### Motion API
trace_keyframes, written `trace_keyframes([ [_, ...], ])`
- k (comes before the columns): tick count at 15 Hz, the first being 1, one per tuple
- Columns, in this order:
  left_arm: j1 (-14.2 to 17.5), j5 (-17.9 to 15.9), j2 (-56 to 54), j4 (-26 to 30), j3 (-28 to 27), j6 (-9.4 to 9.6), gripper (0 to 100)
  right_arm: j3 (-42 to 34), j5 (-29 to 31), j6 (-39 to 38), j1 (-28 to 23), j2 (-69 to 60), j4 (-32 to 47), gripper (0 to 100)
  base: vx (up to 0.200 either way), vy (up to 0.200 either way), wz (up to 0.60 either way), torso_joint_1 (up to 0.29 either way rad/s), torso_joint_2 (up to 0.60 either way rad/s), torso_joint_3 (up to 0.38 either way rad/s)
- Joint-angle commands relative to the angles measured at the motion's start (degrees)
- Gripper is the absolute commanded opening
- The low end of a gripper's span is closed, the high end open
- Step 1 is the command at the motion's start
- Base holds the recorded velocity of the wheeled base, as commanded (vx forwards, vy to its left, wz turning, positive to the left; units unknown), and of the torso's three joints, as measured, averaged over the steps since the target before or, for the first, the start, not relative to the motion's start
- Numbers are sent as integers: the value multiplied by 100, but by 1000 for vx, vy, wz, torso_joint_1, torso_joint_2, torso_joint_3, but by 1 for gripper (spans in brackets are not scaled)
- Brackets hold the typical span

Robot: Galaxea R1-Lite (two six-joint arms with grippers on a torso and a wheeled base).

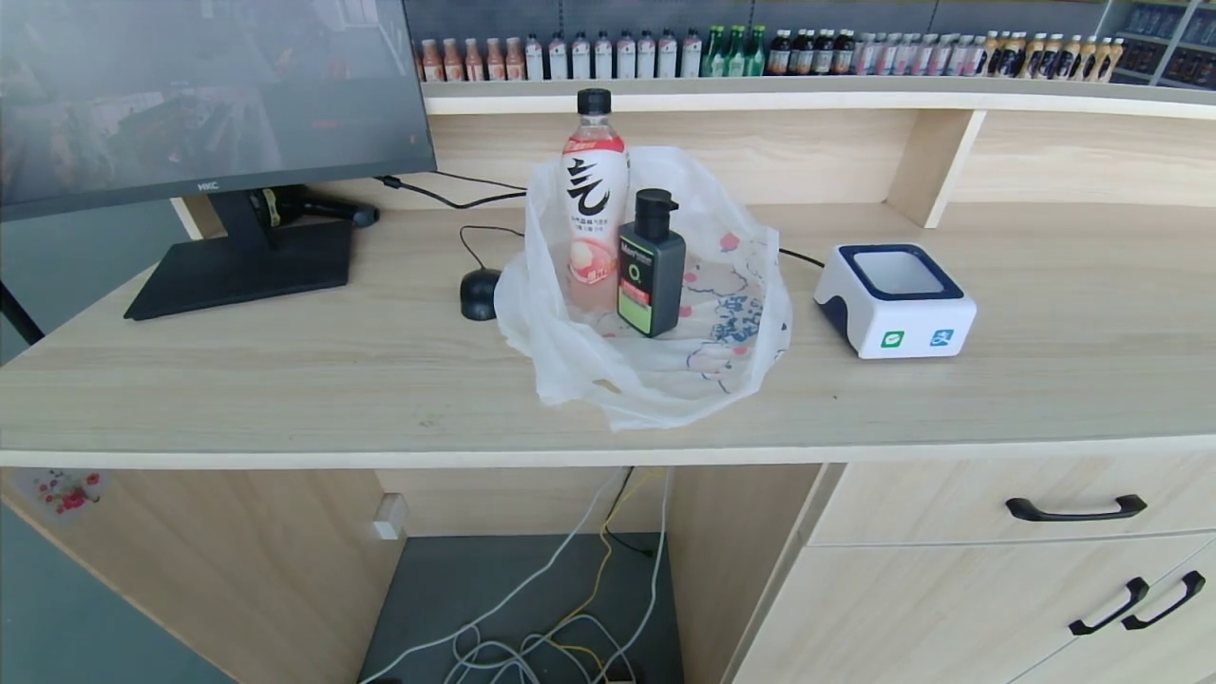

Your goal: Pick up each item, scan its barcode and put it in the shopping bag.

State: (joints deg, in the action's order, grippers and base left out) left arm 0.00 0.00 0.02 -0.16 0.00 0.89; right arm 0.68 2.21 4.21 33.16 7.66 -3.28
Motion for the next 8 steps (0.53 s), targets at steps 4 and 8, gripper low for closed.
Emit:
trace_keyframes([
  [4,0,0,-2,-2,0,8,100,-59,8,-16,-2085,-98,319,100,0,0,0,0,0,0],
  [8,0,0,-2,-2,0,25,100,-59,-1,-7,-3114,-458,310,100,0,0,0,0,0,0],
])
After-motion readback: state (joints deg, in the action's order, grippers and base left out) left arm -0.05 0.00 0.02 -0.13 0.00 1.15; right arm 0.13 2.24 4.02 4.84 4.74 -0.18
